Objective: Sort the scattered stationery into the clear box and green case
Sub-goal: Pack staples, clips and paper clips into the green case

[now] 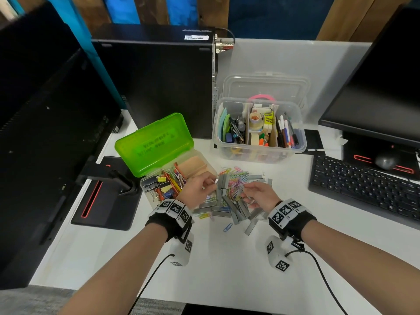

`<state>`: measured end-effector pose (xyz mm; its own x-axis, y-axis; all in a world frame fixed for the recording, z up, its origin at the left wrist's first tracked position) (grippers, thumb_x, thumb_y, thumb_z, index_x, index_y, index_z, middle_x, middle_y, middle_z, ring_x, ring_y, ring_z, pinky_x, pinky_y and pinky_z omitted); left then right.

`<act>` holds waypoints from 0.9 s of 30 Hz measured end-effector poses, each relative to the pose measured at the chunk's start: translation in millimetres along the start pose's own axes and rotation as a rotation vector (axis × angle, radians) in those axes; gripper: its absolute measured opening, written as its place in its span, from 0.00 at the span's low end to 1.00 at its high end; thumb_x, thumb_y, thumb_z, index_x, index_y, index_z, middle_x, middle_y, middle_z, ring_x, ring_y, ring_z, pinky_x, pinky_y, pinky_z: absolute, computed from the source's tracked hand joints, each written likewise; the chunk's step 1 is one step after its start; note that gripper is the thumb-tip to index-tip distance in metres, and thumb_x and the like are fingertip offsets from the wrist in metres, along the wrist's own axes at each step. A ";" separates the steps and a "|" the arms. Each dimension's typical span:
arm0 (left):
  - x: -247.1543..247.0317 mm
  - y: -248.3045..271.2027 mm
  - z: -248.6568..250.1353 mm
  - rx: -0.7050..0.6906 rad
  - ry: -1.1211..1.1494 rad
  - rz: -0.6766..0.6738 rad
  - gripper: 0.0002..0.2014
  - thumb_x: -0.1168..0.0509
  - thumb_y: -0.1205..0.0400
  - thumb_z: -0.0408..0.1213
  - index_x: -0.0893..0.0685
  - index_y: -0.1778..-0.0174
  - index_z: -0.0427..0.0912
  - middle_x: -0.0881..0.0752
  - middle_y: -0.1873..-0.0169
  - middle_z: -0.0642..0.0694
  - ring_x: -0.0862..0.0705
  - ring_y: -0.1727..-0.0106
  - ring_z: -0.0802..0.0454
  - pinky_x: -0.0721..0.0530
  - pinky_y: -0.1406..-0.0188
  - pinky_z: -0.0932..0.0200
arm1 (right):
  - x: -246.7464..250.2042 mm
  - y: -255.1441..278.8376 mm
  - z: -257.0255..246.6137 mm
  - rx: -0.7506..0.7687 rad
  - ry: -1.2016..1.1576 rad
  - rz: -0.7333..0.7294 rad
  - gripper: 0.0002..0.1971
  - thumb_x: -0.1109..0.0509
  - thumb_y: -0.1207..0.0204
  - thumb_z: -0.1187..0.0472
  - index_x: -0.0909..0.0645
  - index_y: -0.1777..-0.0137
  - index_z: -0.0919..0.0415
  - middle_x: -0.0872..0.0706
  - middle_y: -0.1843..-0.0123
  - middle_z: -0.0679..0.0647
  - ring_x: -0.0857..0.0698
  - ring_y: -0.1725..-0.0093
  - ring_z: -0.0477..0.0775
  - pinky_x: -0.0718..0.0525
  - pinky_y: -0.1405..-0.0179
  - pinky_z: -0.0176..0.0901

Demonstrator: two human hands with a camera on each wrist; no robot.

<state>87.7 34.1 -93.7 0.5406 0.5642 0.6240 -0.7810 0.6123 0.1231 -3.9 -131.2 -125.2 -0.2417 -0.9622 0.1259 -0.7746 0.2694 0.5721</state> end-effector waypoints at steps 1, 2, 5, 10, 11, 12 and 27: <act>1.8 0.3 0.6 -0.004 0.016 0.008 0.12 0.34 0.17 0.36 0.19 0.38 0.42 0.13 0.58 0.47 0.15 0.56 0.52 0.16 0.50 0.56 | -1.8 -0.5 -0.6 -0.003 0.000 -0.003 0.11 0.33 0.19 0.67 0.22 0.38 0.66 0.14 0.59 0.54 0.19 0.66 0.48 0.18 0.69 0.36; 4.0 0.3 1.9 -0.010 0.022 0.015 0.13 0.34 0.17 0.35 0.20 0.36 0.44 0.14 0.60 0.47 0.16 0.58 0.53 0.16 0.52 0.59 | -3.2 -0.7 -1.2 -0.006 0.004 -0.006 0.11 0.33 0.19 0.67 0.22 0.38 0.66 0.14 0.58 0.55 0.19 0.66 0.48 0.18 0.69 0.36; 20.5 -4.4 5.1 -0.010 -0.007 0.089 0.15 0.34 0.17 0.34 0.20 0.35 0.46 0.15 0.64 0.49 0.18 0.64 0.57 0.19 0.57 0.63 | -7.2 -1.7 -1.6 -0.009 0.021 -0.022 0.12 0.34 0.19 0.67 0.23 0.37 0.66 0.15 0.58 0.54 0.19 0.64 0.47 0.17 0.71 0.33; 53.8 -30.2 -20.4 0.198 -0.177 0.209 0.08 0.32 0.18 0.40 0.17 0.45 0.46 0.15 0.60 0.51 0.16 0.57 0.51 0.17 0.54 0.59 | -10.2 -1.9 1.5 -0.012 0.037 -0.040 0.12 0.34 0.19 0.67 0.23 0.37 0.67 0.15 0.58 0.55 0.19 0.64 0.48 0.17 0.70 0.35; 55.6 -34.7 -23.5 0.229 -0.228 0.191 0.07 0.32 0.19 0.42 0.17 0.47 0.47 0.15 0.62 0.51 0.16 0.57 0.51 0.18 0.57 0.59 | -10.0 -2.0 1.9 -0.011 0.038 -0.042 0.12 0.34 0.19 0.68 0.23 0.37 0.67 0.15 0.58 0.55 0.19 0.64 0.48 0.17 0.69 0.35; 55.6 -38.0 -25.6 0.252 -0.288 0.162 0.06 0.32 0.19 0.42 0.18 0.49 0.47 0.15 0.63 0.51 0.15 0.58 0.51 0.19 0.60 0.60 | -9.7 -2.0 2.4 -0.012 0.035 -0.046 0.11 0.34 0.19 0.68 0.23 0.38 0.67 0.15 0.58 0.55 0.19 0.64 0.48 0.17 0.70 0.35; 16.9 -32.5 -19.2 0.359 -0.541 -0.088 0.21 0.40 0.19 0.28 0.25 0.30 0.43 0.23 0.40 0.37 0.20 0.41 0.37 0.17 0.41 0.45 | -4.5 -6.6 4.5 -0.025 0.015 -0.049 0.08 0.34 0.20 0.69 0.22 0.42 0.65 0.15 0.60 0.55 0.19 0.65 0.49 0.17 0.73 0.32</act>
<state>128.3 34.4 -102.0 0.4468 0.1048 0.8885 -0.8477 0.3671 0.3830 -0.3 -128.4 -133.2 -0.1943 -0.9748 0.1094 -0.7706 0.2207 0.5979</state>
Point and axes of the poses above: each hand's wrist, its own y-axis away from the middle knuckle, its own x-axis out of the back of the hand, z = x × y, the point moved 10 cm from there along -y, towards the middle knuckle
